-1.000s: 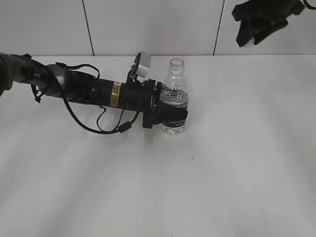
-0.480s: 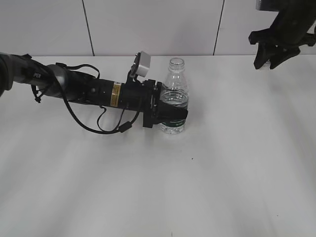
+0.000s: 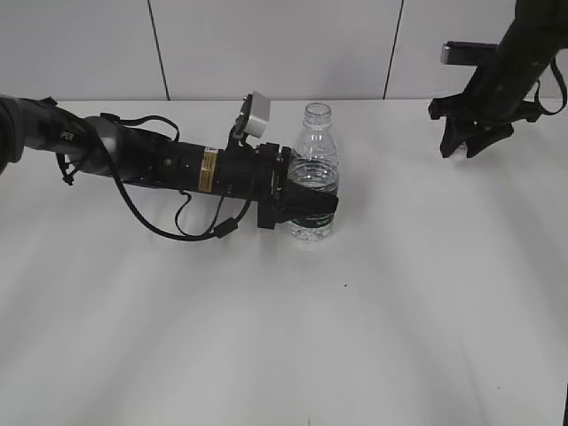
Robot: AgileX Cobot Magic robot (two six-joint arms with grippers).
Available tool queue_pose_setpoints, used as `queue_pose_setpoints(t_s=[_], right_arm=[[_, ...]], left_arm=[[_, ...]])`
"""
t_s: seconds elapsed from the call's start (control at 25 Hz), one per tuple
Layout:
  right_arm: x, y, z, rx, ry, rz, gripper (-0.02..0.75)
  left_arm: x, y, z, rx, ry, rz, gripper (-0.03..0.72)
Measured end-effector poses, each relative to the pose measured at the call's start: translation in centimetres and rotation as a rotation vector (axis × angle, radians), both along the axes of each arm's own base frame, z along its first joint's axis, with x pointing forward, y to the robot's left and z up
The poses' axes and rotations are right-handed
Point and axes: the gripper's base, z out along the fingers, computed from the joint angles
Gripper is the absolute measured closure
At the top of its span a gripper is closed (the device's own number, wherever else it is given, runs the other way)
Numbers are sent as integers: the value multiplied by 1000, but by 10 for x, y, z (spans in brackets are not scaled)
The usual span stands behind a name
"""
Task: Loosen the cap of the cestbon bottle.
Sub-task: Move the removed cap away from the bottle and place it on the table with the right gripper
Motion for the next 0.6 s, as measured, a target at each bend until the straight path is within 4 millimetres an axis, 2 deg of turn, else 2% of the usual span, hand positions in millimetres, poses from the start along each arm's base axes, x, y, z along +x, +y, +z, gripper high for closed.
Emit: queue_pose_setpoints(t_s=[0.44,0.6], right_arm=[[4,0,-42,-5,41,-16,444],[4,0,-45,-5,45,-19,444]], left_arm=[[0,0,0,-2,1,3,282],[0,0,0,-2,1,3,282]])
